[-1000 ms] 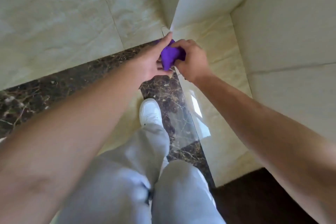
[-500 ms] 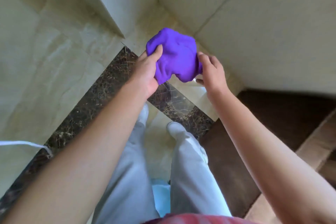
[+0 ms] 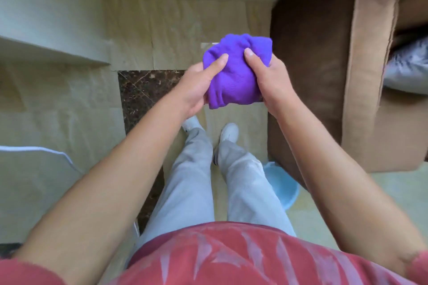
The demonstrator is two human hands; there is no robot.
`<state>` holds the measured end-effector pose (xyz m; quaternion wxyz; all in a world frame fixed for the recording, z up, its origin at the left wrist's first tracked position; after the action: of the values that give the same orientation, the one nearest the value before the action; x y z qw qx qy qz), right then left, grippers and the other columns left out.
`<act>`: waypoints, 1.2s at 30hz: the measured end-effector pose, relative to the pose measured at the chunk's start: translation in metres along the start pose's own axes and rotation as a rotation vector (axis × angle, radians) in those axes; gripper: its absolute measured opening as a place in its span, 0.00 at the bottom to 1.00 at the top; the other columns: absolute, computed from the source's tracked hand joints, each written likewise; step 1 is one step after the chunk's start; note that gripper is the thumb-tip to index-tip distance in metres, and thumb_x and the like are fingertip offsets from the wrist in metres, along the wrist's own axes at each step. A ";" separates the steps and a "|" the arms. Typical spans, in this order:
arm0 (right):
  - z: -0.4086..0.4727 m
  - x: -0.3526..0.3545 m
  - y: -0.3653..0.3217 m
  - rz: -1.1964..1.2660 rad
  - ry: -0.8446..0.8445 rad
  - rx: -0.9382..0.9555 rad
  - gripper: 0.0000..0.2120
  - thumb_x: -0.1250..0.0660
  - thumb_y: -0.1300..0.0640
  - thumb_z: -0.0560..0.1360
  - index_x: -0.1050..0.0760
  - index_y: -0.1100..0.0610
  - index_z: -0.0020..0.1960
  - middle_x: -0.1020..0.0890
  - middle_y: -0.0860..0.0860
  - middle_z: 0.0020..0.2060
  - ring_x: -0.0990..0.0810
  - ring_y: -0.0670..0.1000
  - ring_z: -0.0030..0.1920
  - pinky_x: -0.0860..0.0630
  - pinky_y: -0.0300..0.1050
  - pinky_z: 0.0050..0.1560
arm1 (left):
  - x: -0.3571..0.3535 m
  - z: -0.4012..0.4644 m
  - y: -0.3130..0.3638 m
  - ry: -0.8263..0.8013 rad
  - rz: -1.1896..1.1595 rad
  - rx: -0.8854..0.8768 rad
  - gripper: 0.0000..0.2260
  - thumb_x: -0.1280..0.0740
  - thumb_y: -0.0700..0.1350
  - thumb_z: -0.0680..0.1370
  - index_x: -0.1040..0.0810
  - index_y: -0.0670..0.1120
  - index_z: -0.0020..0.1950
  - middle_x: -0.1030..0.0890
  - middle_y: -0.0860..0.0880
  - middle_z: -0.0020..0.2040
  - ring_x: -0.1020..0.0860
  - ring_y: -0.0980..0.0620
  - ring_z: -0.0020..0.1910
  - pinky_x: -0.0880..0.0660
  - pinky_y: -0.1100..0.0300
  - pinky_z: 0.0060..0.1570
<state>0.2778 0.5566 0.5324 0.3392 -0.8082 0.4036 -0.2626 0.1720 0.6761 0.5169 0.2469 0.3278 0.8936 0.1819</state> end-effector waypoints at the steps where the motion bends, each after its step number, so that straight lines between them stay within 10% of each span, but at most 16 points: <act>1: -0.007 0.015 0.006 0.008 0.032 0.001 0.12 0.31 0.50 0.78 0.18 0.54 0.58 0.14 0.53 0.57 0.16 0.52 0.60 0.21 0.58 0.65 | -0.008 -0.002 -0.007 -0.047 0.099 0.032 0.17 0.32 0.50 0.81 0.22 0.42 0.67 0.15 0.42 0.60 0.15 0.44 0.57 0.17 0.45 0.52; 10: -0.097 0.144 0.110 0.620 0.258 -0.092 0.21 0.31 0.43 0.77 0.18 0.59 0.61 0.13 0.57 0.57 0.14 0.57 0.59 0.21 0.59 0.65 | -0.120 -0.041 -0.107 -0.495 0.330 0.209 0.19 0.31 0.49 0.80 0.27 0.56 0.71 0.22 0.49 0.70 0.19 0.39 0.64 0.20 0.35 0.53; 21: -0.273 0.224 0.275 1.031 0.542 -0.163 0.17 0.31 0.50 0.78 0.21 0.56 0.64 0.17 0.58 0.63 0.18 0.56 0.65 0.25 0.56 0.70 | -0.192 -0.125 -0.277 -0.551 0.553 0.348 0.13 0.37 0.38 0.82 0.24 0.49 0.65 0.19 0.45 0.64 0.20 0.38 0.62 0.24 0.27 0.55; 28: -0.354 0.204 0.354 1.012 0.728 -0.198 0.14 0.35 0.63 0.81 0.22 0.51 0.64 0.18 0.56 0.63 0.19 0.52 0.60 0.26 0.55 0.71 | -0.197 -0.147 -0.346 -0.680 0.796 0.498 0.14 0.38 0.34 0.80 0.22 0.44 0.63 0.16 0.45 0.57 0.17 0.49 0.55 0.21 0.53 0.57; 36: -0.413 0.180 0.444 1.269 0.567 -0.325 0.19 0.36 0.47 0.82 0.28 0.44 0.72 0.21 0.47 0.69 0.21 0.54 0.68 0.24 0.73 0.61 | -0.206 -0.166 -0.450 -0.555 0.975 0.629 0.17 0.41 0.34 0.77 0.24 0.44 0.63 0.18 0.44 0.55 0.19 0.45 0.48 0.23 0.52 0.45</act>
<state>-0.1241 0.0713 0.4830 0.1835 -0.3584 0.9028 -0.1512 -0.0078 0.1867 0.4985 0.2497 0.7881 0.5555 -0.0891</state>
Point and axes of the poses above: each hand's wrist, its own z-axis towards the middle knuckle, its own x-axis out of the back of the hand, y = z × x, the point moved 6 cm from there along z, towards the middle knuckle
